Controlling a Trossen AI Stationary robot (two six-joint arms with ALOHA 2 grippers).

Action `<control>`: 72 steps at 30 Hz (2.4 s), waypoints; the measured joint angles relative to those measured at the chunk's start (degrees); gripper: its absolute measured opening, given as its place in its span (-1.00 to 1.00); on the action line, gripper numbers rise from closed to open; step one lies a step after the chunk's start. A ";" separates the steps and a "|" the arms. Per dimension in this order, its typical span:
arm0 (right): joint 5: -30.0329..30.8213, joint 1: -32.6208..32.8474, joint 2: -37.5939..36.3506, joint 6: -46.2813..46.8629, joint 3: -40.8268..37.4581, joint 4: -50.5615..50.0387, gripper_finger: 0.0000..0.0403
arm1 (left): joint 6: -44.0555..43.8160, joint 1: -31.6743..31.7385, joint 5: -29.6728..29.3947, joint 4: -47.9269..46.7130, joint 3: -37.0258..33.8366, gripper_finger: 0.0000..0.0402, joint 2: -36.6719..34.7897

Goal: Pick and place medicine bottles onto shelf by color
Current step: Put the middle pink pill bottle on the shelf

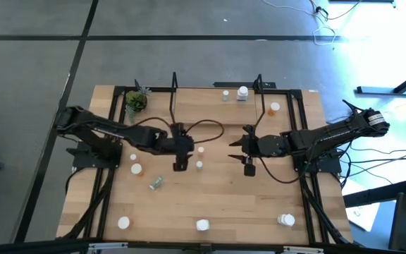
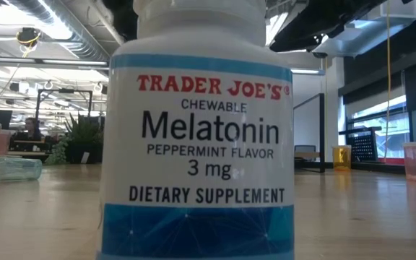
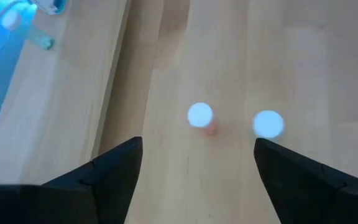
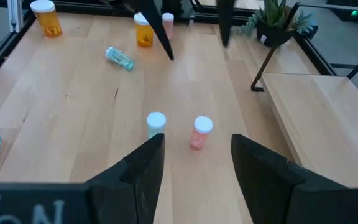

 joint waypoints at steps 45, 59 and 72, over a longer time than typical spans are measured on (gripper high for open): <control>-1.06 -8.01 22.44 8.54 -0.07 10.57 -0.07 | -16.33 -8.65 -7.69 0.64 -11.91 0.50 -11.59; -9.23 -10.19 27.80 1.32 7.29 12.96 -0.07 | -16.09 -9.21 -7.70 0.65 -11.91 0.51 -11.66; -20.99 -15.71 36.99 -7.92 27.67 -11.82 -0.07 | -16.27 -9.17 -8.69 0.64 -11.91 0.51 -11.69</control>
